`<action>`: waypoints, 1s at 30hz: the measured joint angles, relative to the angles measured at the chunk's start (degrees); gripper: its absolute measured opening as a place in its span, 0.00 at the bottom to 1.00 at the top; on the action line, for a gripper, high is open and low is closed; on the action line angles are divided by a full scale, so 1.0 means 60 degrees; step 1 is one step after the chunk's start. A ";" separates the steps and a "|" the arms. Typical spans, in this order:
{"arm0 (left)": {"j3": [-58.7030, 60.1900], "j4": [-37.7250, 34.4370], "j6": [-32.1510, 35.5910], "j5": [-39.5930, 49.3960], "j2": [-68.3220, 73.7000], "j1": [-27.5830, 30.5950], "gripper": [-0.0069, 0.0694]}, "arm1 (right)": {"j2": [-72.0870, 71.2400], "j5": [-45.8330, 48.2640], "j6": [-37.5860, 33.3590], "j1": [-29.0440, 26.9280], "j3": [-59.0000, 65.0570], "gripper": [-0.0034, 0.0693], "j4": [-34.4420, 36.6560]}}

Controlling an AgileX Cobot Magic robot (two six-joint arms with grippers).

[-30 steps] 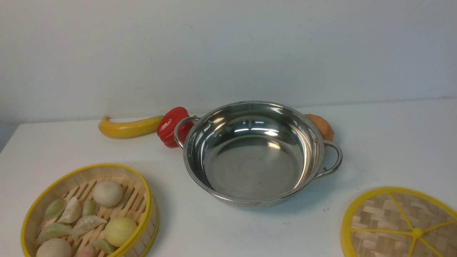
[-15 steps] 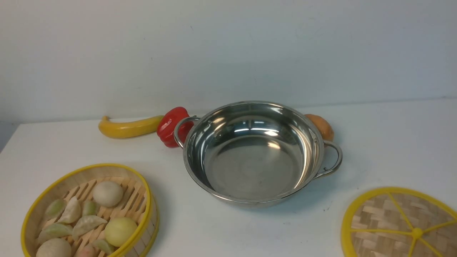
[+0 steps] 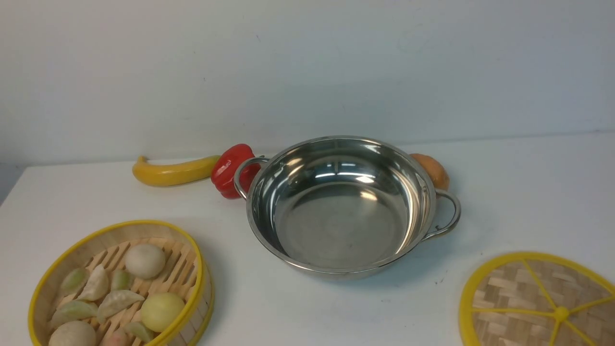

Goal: Place the steamer in the pot on the white table, and put the lid on the steamer.
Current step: 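Grasp the rim of the steamer basket holding the buns with the left gripper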

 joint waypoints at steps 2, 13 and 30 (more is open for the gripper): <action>0.0000 0.0000 0.0000 0.0000 0.0000 0.0000 0.46 | 0.0000 0.0000 0.0000 0.0000 0.0000 0.38 0.0000; 0.0000 0.0000 0.0000 -0.0010 0.0000 0.0000 0.46 | 0.0000 0.0000 0.0000 0.0000 0.0000 0.38 0.0000; 0.0042 -0.3027 -0.1743 -0.4539 0.0000 0.0000 0.46 | 0.0000 0.0000 0.0000 0.0000 0.0000 0.38 0.0000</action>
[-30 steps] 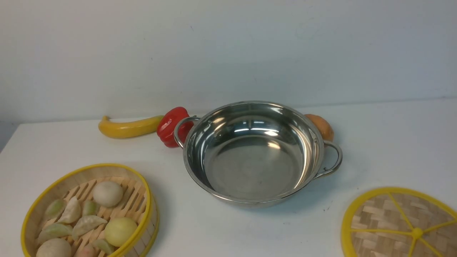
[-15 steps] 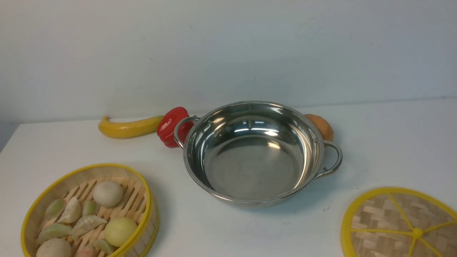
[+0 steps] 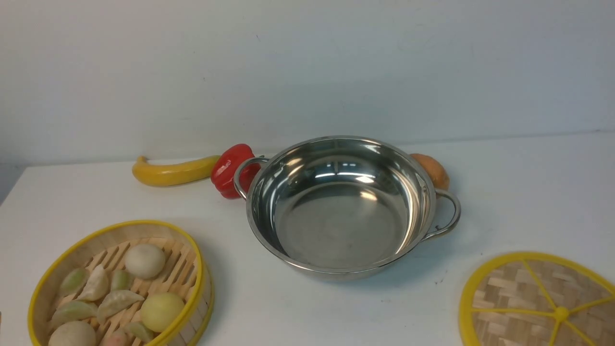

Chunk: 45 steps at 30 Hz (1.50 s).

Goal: Place the steamer in the pot on the white table, and put the lid on the steamer.
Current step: 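Grasp the rim of the steamer basket holding the buns with the left gripper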

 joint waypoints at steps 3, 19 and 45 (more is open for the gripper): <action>-0.0260 -0.0222 -0.0509 0.0273 0.0000 0.0000 0.46 | 0.0000 0.0000 0.0000 0.0000 0.0000 0.38 0.0000; -0.7898 -0.1863 0.2688 0.9554 0.3650 -0.0368 0.46 | 0.0000 0.0000 0.0000 0.0000 0.0000 0.38 0.0000; -0.9788 -0.3235 0.6665 0.8504 1.2689 -0.0447 0.46 | 0.0000 0.0000 0.0000 0.0000 0.0000 0.38 0.0000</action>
